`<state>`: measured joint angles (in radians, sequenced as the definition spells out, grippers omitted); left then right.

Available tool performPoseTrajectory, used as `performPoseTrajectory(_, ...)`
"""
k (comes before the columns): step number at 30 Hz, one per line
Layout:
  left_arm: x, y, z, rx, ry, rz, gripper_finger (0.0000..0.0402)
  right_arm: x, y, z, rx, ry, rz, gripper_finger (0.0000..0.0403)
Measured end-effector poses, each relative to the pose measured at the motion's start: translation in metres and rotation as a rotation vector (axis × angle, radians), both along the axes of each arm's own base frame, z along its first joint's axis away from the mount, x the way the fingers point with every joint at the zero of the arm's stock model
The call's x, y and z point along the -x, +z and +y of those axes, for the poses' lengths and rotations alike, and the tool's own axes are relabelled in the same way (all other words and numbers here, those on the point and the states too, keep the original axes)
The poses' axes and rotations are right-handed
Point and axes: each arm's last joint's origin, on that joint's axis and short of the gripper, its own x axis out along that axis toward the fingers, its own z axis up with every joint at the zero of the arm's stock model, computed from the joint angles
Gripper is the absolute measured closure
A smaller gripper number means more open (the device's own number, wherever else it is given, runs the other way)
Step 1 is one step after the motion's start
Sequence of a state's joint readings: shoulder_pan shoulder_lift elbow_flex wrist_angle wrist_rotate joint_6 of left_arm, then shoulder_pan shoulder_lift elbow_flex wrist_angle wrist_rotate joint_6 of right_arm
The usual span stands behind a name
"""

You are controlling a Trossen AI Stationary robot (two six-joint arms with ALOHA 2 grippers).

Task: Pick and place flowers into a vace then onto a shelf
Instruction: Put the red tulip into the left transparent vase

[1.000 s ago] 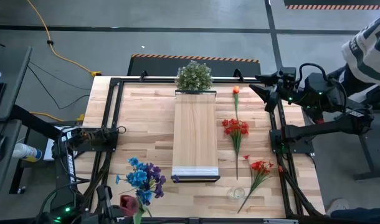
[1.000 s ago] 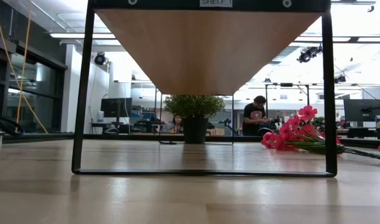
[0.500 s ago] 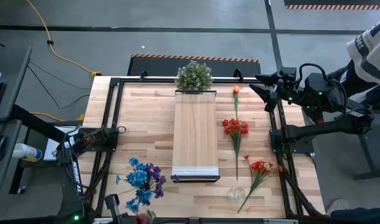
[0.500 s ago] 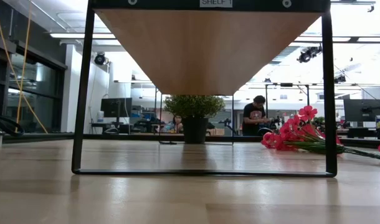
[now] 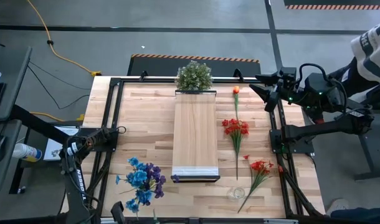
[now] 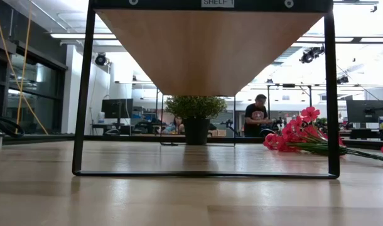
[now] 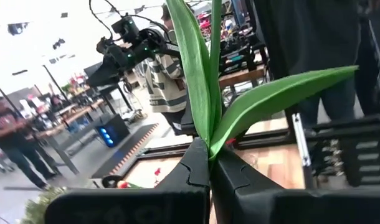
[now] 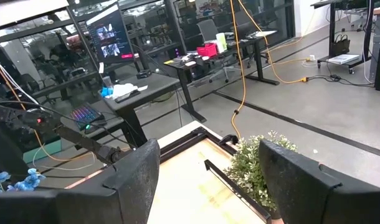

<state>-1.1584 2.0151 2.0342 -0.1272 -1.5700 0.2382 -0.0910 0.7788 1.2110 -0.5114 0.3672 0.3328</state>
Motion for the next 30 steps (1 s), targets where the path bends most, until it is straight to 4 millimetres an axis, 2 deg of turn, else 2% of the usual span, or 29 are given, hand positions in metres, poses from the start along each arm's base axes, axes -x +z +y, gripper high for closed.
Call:
performPoseTrajectory(5, 0.0, -0.005, 0.001, -0.068, 0.0, 0.03, 0.0372, 0.0, 0.0, 0.0, 0.0, 0.001, 0.0, 0.0141)
performPoseTrajectory(16, 0.001, -0.01, 0.002, -0.103, 0.0, 0.045, 0.0372, 0.0, 0.0, 0.0, 0.0, 0.003, 0.0, 0.0141)
performPoseTrajectory(30, 0.005, -0.032, 0.009, -0.052, -0.039, 0.049, 0.0372, 0.0, 0.0, 0.0, 0.0, 0.004, 0.0, 0.0141)
